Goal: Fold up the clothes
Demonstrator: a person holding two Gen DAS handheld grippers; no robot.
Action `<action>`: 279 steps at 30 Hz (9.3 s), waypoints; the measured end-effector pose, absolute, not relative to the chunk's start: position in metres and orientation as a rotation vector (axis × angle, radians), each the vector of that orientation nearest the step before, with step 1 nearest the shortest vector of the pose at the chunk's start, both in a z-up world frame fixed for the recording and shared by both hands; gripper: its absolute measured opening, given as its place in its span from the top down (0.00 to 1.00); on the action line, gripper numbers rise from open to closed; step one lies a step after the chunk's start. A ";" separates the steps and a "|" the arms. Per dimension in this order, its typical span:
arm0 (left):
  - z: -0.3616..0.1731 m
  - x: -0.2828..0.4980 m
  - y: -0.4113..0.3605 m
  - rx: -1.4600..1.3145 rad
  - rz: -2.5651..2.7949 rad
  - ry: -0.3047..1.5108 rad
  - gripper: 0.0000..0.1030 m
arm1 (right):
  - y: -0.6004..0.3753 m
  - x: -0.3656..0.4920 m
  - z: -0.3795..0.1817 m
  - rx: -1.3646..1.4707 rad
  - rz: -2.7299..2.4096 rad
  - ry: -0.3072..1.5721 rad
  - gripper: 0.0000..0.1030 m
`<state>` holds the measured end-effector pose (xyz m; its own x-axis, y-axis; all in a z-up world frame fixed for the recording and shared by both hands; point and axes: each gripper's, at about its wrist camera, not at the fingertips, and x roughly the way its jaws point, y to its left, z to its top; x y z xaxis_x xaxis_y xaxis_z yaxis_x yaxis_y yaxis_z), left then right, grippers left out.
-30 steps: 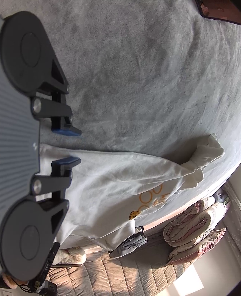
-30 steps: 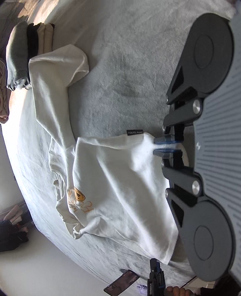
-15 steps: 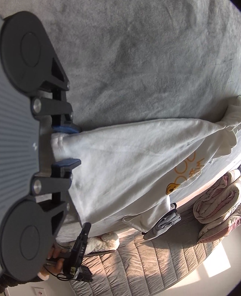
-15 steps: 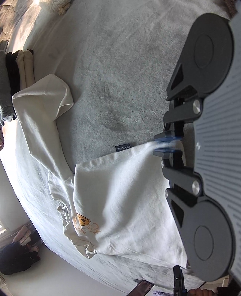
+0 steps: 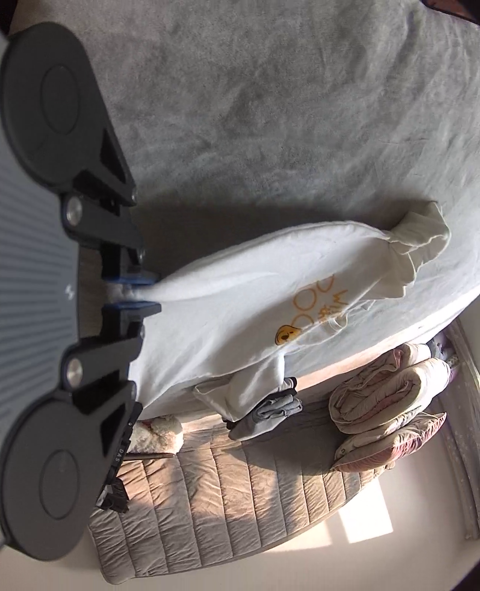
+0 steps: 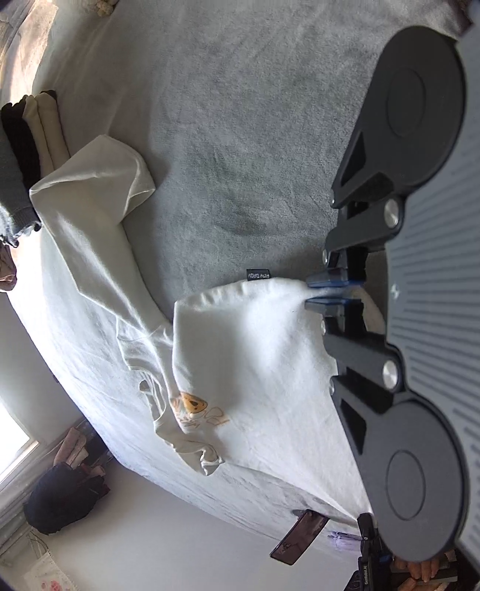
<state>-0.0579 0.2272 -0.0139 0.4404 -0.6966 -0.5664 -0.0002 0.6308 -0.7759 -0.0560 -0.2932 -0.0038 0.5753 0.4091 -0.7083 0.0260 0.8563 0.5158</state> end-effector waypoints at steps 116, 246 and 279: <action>-0.038 -0.162 0.072 0.221 -0.727 0.799 0.65 | -0.109 -0.152 -0.036 -0.286 0.887 0.739 0.56; -0.029 -0.021 0.218 -0.433 -0.193 0.892 0.60 | -0.254 -0.043 -0.029 0.328 0.305 1.014 0.61; -0.085 0.052 0.200 -0.496 -0.263 0.613 0.65 | 0.000 0.219 -0.036 0.234 0.493 0.707 0.56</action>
